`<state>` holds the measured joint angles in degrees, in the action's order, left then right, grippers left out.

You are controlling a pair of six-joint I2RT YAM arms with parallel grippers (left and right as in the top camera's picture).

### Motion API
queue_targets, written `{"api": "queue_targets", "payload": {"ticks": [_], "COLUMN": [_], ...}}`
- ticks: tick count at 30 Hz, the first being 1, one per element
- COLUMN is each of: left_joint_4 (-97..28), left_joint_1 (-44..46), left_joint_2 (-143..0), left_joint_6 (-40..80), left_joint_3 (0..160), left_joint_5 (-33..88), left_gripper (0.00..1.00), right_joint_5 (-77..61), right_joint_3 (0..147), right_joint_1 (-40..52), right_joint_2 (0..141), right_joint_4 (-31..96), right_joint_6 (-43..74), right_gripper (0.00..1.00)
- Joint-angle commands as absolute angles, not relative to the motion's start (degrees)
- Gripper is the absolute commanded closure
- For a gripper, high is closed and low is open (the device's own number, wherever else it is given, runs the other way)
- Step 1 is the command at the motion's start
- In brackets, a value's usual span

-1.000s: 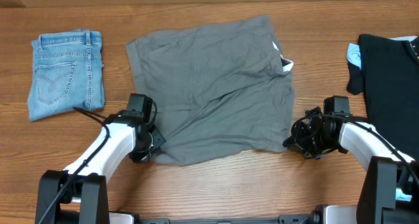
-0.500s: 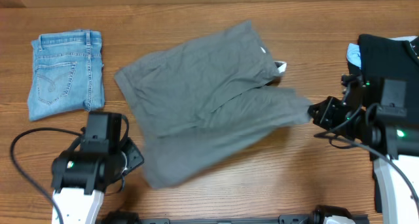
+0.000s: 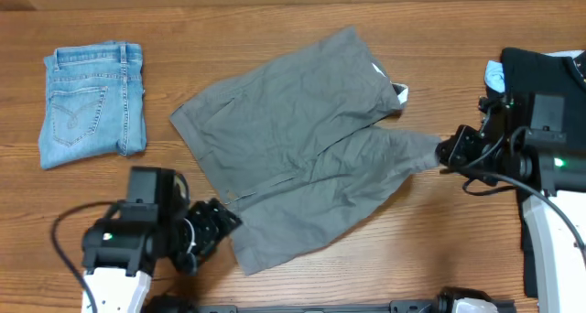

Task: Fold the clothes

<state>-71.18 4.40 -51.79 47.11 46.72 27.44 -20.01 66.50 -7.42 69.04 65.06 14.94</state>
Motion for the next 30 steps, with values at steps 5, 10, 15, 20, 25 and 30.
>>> {"api": "queue_targets", "payload": {"ticks": [5, 10, 15, 20, 25, 30], "left_joint_4": [-58.0, -50.4, -50.0, -46.1, -35.1, -30.9], "left_joint_1": [10.1, 16.7, 16.4, 16.4, 16.6, 16.6], "left_joint_2": [-51.7, -51.7, -51.7, -52.8, -59.9, -68.2], "left_joint_6": [61.4, 73.3, 75.2, 74.3, 80.0, 80.2], "left_joint_3": [28.8, 26.2, 21.7, 20.7, 20.7, 20.7], "left_joint_5": [43.3, 37.7, 30.5, 30.5, 30.5, 36.1], "left_gripper": [0.22, 0.09, 0.04, 0.06, 0.07, 0.06], "right_joint_5": [-19.1, -19.1, -19.1, -19.1, -19.1, -19.1], "right_joint_3": [68.3, 68.3, 68.3, 68.3, 68.3, 68.3], "right_joint_1": [-7.5, -7.5, -7.5, -7.5, -7.5, -7.5], "right_joint_2": [71.4, 71.4, 71.4, 71.4, 71.4, 71.4], "right_joint_4": [64.7, 64.9, 65.0, 65.3, 66.3, 66.3], "right_joint_6": [13.3, 13.3, 13.3, 13.3, 13.1, 13.1], "right_gripper": [0.96, 0.96, 0.96, 0.96, 0.96, 0.96]}}
